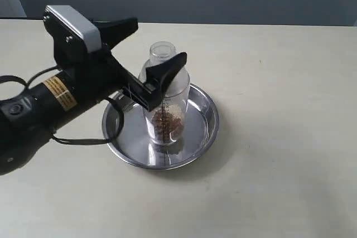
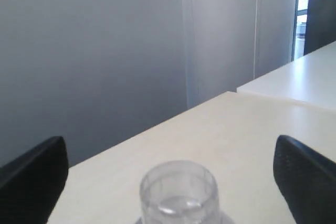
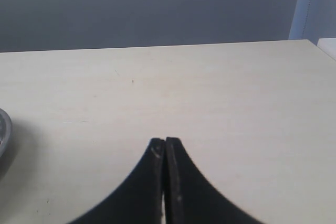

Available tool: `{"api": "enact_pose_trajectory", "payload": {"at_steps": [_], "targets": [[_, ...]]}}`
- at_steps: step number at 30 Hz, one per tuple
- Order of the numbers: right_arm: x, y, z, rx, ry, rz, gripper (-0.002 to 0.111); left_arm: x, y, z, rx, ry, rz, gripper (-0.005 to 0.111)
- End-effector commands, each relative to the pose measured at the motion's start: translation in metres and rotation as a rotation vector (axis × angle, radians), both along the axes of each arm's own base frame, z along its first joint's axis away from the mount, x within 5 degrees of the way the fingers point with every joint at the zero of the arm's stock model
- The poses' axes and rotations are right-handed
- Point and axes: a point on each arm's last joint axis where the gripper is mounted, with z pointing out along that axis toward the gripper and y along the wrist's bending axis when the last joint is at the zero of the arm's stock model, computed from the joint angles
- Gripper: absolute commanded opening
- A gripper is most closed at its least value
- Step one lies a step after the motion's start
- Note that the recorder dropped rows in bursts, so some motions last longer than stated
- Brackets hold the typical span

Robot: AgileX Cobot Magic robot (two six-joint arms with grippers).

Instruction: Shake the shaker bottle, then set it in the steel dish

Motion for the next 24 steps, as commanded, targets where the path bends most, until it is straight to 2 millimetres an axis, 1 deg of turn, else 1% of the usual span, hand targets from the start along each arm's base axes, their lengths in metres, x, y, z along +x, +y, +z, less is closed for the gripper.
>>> {"api": "enact_pose_trajectory", "payload": {"at_steps": [1,2,3,4,5,6,7,8,9,10,12,14,16,19,24], "targets": [[0.000,0.000,0.001,-0.003,-0.015,0.003,-0.001,-0.014,0.014,0.031,-0.006,-0.063,0.024,0.098],[0.000,0.000,0.001,-0.003,-0.015,0.003,-0.001,-0.024,0.019,0.049,-0.001,-0.080,0.037,0.091],[0.000,0.000,0.001,-0.003,-0.015,0.003,-0.001,-0.030,0.023,0.057,0.010,-0.081,0.044,0.084],[0.000,0.000,0.001,-0.003,-0.015,0.003,-0.001,-0.043,0.029,0.069,0.059,-0.066,0.052,0.068],[0.000,0.000,0.001,-0.003,-0.015,0.003,-0.001,-0.050,0.034,0.074,0.092,-0.048,0.060,0.057],[0.000,0.000,0.001,-0.003,-0.015,0.003,-0.001,-0.064,0.042,0.079,0.163,-0.001,0.081,0.038],[0.000,0.000,0.001,-0.003,-0.015,0.003,-0.001,-0.071,0.048,0.083,0.182,0.018,0.099,0.028],[0.000,0.000,0.001,-0.003,-0.015,0.003,-0.001,-0.087,0.059,0.094,0.173,0.024,0.129,0.012],[0.000,0.000,0.001,-0.003,-0.015,0.003,-0.001,-0.094,0.063,0.098,0.149,0.032,0.140,0.006],[0.000,0.000,0.001,-0.003,-0.015,0.003,-0.001,-0.111,0.073,0.108,0.050,0.048,0.153,0.000],[0.000,0.000,0.001,-0.003,-0.015,0.003,-0.001,-0.131,0.084,0.117,-0.045,0.061,0.164,0.000],[0.000,0.000,0.001,-0.003,-0.015,0.003,-0.001,-0.145,0.094,0.118,-0.035,0.079,0.190,0.000],[0.000,0.000,0.001,-0.003,-0.015,0.003,-0.001,-0.155,0.100,0.119,-0.011,0.061,0.207,0.000],[0.000,0.000,0.001,-0.003,-0.015,0.003,-0.001,-0.164,0.106,0.120,0.043,0.018,0.231,0.000],[0.000,0.000,0.001,-0.003,-0.015,0.003,-0.001,-0.171,0.110,0.123,0.039,-0.024,0.237,0.000]]}}
